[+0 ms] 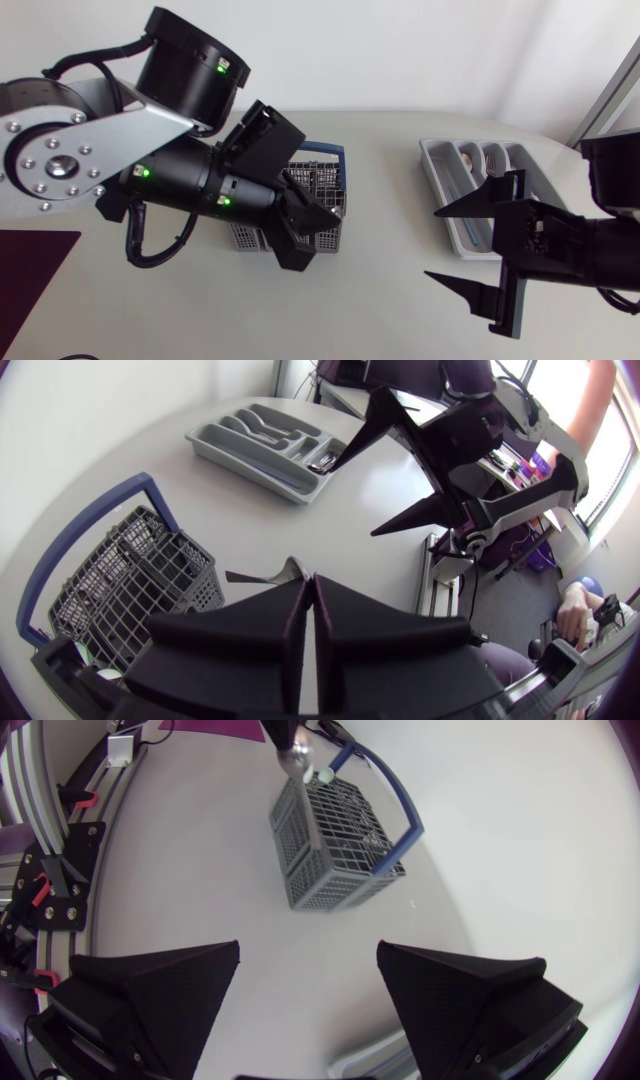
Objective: Transfer all utensils from the basket to the drawer tray.
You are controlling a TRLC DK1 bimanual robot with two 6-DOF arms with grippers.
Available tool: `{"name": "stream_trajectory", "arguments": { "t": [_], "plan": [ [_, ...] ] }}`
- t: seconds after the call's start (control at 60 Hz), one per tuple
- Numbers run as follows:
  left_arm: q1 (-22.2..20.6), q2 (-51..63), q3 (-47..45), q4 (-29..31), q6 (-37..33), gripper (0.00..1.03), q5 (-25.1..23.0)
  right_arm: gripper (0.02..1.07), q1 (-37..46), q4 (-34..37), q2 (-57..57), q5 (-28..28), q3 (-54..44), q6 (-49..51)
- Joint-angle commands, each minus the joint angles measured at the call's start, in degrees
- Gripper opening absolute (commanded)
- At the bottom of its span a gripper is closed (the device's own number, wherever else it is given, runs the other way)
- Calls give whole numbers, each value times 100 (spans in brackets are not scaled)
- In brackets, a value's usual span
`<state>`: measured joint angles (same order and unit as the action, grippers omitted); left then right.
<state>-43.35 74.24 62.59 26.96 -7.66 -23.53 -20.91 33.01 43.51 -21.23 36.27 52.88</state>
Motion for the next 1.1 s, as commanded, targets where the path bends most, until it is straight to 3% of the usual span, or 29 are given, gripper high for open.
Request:
{"name": "stream_trajectory", "arguments": {
  "t": [0.0, 0.133, 0.233, 0.383, 0.6, 0.917, 1.083],
  "plan": [
    [-209, 73, -71, 134, -306, 4, -90, 96, -485, -173, 70, -47, 3, -446],
    [-393, 73, 43, 345, -429, 4, -442, 91, -1021, -577, 369, -109, -76, -630],
    [-595, 100, 140, 635, -675, 4, -688, 82, -1073, -832, 659, -592, -50, -586],
    [-666, 109, 201, 943, -1106, 4, -917, 67, -1100, -805, 852, -997, 64, -446],
    [-666, 179, 272, 1145, -1396, 4, -1172, 55, -1188, -542, 1037, -1682, 161, -252],
    [-578, 249, 298, 1250, -1545, 4, -1435, 12, -1478, -471, 1283, -1893, 214, -59],
    [-481, 249, 280, 1259, -1572, 4, -1514, 8, -1469, -480, 1336, -1893, 196, -6]
  ]
}}
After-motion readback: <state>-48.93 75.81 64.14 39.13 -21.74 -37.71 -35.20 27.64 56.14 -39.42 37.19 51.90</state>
